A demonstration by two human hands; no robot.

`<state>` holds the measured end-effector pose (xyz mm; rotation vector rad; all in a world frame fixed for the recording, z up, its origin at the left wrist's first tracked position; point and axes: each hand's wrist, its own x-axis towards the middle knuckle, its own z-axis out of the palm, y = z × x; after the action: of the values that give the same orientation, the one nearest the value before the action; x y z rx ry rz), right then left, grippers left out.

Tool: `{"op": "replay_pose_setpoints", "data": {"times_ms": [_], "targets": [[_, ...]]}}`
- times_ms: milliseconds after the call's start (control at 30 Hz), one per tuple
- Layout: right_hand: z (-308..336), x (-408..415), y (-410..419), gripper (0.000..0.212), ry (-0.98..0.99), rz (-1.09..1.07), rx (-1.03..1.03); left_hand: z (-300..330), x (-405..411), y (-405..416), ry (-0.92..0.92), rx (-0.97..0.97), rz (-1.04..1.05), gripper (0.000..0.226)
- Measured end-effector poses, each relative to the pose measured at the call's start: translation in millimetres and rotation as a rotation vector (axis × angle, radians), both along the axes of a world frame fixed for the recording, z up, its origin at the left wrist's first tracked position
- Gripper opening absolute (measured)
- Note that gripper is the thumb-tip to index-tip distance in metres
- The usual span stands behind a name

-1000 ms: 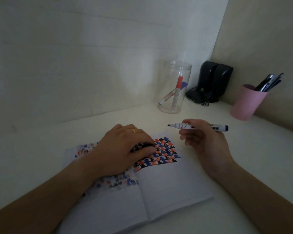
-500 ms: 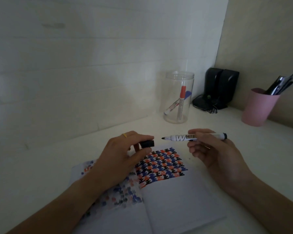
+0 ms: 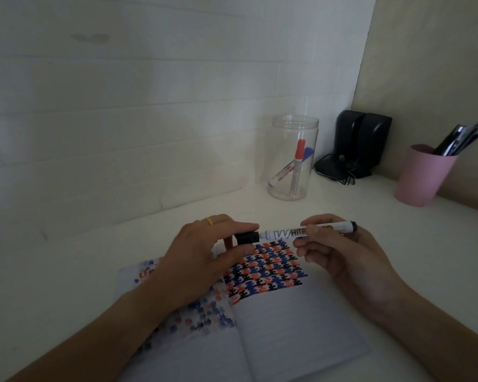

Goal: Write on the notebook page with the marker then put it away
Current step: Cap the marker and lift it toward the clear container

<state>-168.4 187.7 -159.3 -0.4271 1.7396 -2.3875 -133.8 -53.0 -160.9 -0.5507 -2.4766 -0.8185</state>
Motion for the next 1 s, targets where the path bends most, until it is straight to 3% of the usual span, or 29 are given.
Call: {"op": "replay_pose_setpoints", "data": {"times_ms": [167, 300, 700, 900, 1000], "targets": [[2.4, 2.7, 3.2, 0.029, 0.004, 0.043, 0.018, 4.1, 6.0, 2.5, 0.028, 0.057, 0.005, 0.036], [4.3, 2.7, 4.8, 0.025, -0.016, 0.053, -0.004, 9.1, 11.5, 5.5, 0.039, 0.135, -0.006, 0.024], [-0.1, 3.7, 8.9, 0.025, 0.024, 0.092, 0.037, 3.4, 16.5, 11.8, -0.059, 0.176, -0.104, 0.015], [7.0, 2.4, 15.1, 0.018, 0.007, 0.179, 0.178, 3.6, 11.0, 10.9, -0.046, 0.024, -0.117, 0.007], [8.5, -0.1, 17.9, 0.020, -0.019, 0.299, 0.224, 4.8, 5.5, 5.1, 0.013, -0.049, -0.084, 0.016]]}}
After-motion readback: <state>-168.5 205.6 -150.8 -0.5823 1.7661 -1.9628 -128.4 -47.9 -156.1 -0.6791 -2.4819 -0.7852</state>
